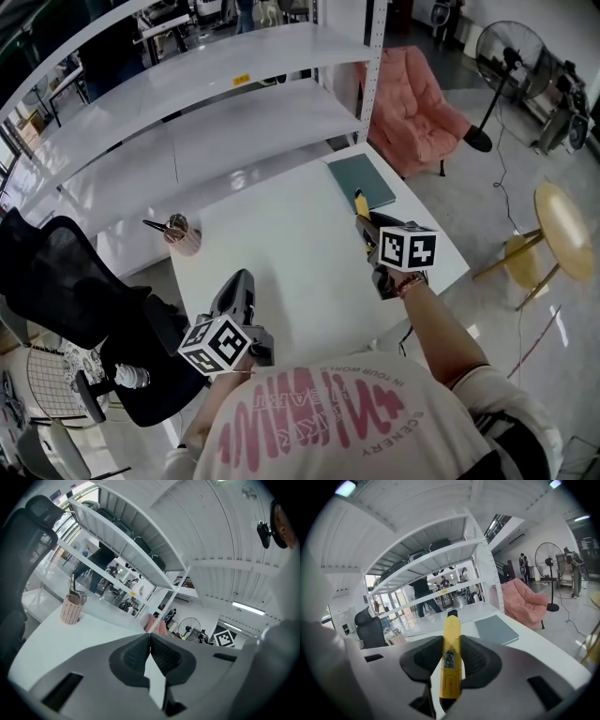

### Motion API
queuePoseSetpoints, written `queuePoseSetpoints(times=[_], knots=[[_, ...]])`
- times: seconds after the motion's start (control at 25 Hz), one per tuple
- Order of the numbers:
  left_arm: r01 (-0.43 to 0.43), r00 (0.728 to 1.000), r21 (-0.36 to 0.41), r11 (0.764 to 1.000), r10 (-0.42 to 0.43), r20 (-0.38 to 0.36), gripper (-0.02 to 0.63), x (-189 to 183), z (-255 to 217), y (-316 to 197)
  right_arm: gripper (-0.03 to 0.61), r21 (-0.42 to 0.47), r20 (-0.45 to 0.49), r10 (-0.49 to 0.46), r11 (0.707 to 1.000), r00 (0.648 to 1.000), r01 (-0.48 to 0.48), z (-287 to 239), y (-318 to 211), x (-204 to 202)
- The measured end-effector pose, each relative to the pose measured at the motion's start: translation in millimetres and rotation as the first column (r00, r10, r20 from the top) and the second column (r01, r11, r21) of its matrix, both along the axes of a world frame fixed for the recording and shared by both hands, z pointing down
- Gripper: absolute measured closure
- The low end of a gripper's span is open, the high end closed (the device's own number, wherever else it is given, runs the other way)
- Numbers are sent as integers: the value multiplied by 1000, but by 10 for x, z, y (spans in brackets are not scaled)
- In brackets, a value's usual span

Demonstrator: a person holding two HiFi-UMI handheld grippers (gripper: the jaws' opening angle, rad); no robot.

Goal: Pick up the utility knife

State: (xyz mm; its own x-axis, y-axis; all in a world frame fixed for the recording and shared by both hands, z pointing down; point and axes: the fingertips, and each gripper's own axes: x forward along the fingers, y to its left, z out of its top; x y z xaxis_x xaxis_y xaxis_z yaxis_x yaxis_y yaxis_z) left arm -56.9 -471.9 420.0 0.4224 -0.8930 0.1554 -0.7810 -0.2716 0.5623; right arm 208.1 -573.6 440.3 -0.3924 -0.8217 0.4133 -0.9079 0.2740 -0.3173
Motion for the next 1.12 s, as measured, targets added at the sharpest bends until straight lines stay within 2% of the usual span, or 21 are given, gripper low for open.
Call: queuePoseSetpoints(times=[0.32, 0.56, 0.96, 1.12], knots=[[-57, 998, -2, 998, 57, -5, 590, 104, -61, 8, 446, 101, 109, 44, 993, 993, -55, -411, 189, -184], [-84, 996, 4, 996, 84, -3, 589, 73, -62, 60, 446, 177, 131, 88, 978, 987, -111, -545, 458, -310], [-138, 989, 23, 990, 137, 57, 589, 228, -16, 153, 445, 174, 119, 115, 975, 986, -135, -388, 837, -439], [-159, 986, 2, 987, 159, 52, 589, 286, 57, 179, 442, 155, 133, 117, 978, 984, -137, -328, 953, -493]])
